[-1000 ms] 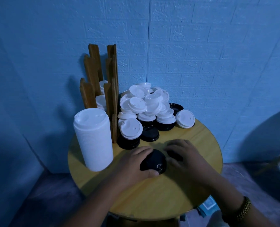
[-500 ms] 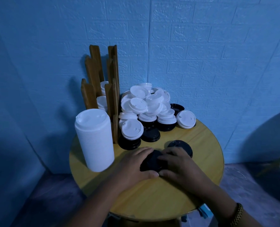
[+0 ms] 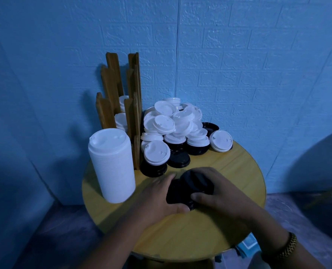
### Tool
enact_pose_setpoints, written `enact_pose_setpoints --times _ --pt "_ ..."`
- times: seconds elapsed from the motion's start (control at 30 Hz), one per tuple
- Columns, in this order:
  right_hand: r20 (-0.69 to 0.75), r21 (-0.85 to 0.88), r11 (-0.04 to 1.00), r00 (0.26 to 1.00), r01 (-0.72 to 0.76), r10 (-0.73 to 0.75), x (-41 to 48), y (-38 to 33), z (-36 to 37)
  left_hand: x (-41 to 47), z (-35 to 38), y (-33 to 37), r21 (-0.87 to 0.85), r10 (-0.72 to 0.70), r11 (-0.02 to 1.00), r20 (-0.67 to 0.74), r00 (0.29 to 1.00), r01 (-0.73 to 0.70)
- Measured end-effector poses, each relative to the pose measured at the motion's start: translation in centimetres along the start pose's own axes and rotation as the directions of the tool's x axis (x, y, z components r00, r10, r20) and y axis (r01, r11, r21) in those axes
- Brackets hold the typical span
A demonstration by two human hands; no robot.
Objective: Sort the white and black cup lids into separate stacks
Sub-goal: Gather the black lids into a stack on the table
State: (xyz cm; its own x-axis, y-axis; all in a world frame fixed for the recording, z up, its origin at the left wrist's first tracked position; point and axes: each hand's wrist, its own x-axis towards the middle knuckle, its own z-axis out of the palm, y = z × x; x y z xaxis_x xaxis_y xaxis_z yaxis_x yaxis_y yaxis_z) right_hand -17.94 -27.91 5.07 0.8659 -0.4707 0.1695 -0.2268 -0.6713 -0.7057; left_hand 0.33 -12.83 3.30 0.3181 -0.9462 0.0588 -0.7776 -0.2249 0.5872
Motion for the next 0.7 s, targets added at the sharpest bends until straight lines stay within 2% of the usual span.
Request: enact_pose_setpoints --times 0.03,0.1,0.37,0.6,0.7 --pt "0.076 0.021 0.999 0.997 0.033 -0.034 0.1 -0.5 0.4 0.0 -0.1 0.2 -0.001 0.011 1.0 -0.007 1.0 -0.011" --pt "0.141 0.028 0.997 0.987 0.073 -0.077 0.5 -0.6 1.2 -0.2 -0.2 0.4 -0.005 0.027 1.0 -0.012 1.0 -0.027" --pt "0.185 0.024 0.997 0.98 0.07 -0.074 1.0 -0.2 1.8 -0.7 -0.7 0.7 0.071 0.066 0.995 0.044 0.997 -0.069" --pt "0.285 -0.112 0.989 0.957 0.092 -0.056 2.0 -0.4 1.5 -0.5 -0.6 0.1 0.061 0.05 0.997 0.074 0.996 -0.055" --pt "0.29 -0.144 0.984 0.955 0.105 -0.06 1.9 -0.2 1.7 -0.5 -0.6 -0.2 -0.009 0.046 0.999 0.073 0.996 -0.045"
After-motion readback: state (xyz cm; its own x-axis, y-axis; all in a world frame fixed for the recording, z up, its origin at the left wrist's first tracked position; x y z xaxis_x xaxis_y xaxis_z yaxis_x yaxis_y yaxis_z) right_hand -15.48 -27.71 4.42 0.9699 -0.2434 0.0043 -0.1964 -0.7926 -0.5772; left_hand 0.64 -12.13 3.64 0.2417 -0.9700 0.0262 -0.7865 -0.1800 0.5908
